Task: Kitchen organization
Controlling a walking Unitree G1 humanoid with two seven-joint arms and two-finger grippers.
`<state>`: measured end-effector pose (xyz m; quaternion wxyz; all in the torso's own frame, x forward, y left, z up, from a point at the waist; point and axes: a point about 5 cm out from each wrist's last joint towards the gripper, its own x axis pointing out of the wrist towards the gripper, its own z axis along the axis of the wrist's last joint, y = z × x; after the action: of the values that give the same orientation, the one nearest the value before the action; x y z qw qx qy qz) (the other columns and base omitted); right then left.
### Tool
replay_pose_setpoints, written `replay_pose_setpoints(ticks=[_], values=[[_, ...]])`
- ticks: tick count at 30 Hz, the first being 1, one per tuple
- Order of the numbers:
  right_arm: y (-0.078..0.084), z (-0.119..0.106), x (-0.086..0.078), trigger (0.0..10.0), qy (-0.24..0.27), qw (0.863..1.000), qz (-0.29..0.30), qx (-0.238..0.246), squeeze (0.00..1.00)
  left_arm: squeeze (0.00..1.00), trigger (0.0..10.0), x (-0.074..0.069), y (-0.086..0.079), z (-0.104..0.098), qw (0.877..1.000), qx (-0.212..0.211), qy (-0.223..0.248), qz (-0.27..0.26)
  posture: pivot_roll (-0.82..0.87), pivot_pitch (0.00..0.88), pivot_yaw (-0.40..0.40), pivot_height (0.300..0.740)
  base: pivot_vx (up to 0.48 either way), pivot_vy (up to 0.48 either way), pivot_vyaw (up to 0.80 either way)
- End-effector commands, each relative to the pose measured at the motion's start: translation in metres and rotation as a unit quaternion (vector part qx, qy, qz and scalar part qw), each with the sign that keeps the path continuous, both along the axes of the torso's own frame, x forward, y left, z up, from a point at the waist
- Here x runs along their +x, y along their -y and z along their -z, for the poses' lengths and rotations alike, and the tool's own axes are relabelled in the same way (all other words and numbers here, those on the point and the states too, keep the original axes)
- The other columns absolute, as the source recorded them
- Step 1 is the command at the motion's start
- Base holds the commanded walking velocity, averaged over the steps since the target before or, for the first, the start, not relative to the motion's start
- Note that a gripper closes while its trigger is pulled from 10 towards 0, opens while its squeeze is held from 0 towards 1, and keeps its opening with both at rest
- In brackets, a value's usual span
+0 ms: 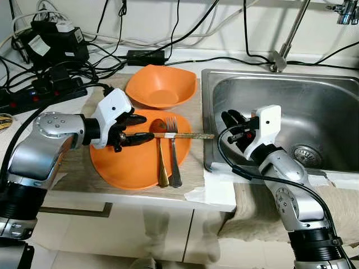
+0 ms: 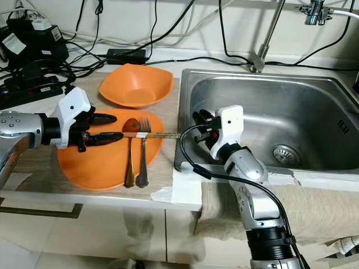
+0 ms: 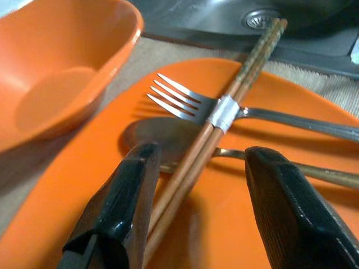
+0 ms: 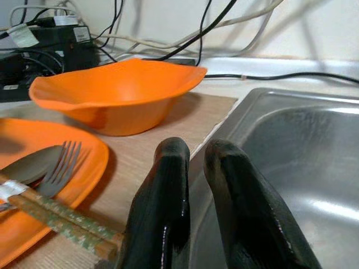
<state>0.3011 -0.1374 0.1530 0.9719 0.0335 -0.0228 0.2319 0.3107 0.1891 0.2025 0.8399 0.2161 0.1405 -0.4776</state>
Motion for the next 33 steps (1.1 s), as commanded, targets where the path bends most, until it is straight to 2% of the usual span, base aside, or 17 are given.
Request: replay_pose_setpoints(ticks=[1,18,29,30,31,33], values=[[-0.003,-0.005,-0.003,10.0,0.005,1.0,-0.016,0.003,0.0,0.0,10.0,0.003,0.004,-0.004,1.0,0.008,0.005,0.015,0.06,0.0,0.033,0.74,0.0,0.0,0.0],[-0.003,-0.004,-0.009,10.0,-0.004,1.0,-0.024,0.001,0.0,0.0,10.0,0.016,0.006,0.011,0.999,0.027,-0.028,0.039,0.04,0.0,0.043,0.74,0.0,0.0,0.0],[-0.004,-0.005,-0.012,10.0,-0.007,0.999,-0.032,0.001,0.0,0.0,10.0,0.022,0.005,0.025,0.997,0.034,-0.062,0.028,0.04,0.0,0.041,0.74,0.0,0.0,0.0],[-0.005,-0.005,-0.012,10.0,-0.008,0.999,-0.033,0.001,0.0,0.0,6.6,0.023,0.004,0.026,0.997,0.035,-0.066,0.02,0.04,0.0,0.04,0.74,0.0,0.0,0.0],[-0.005,-0.005,-0.012,10.0,-0.008,0.999,-0.035,0.0,0.0,0.0,0.0,0.023,0.003,0.028,0.997,0.037,-0.07,0.016,0.04,0.0,0.039,0.74,0.0,0.0,0.0],[-0.005,-0.005,-0.012,10.0,-0.008,0.999,-0.037,0.0,0.0,0.0,0.0,0.025,0.001,0.031,0.996,0.041,-0.079,0.001,0.04,0.0,0.037,0.74,0.0,0.0,0.0]])
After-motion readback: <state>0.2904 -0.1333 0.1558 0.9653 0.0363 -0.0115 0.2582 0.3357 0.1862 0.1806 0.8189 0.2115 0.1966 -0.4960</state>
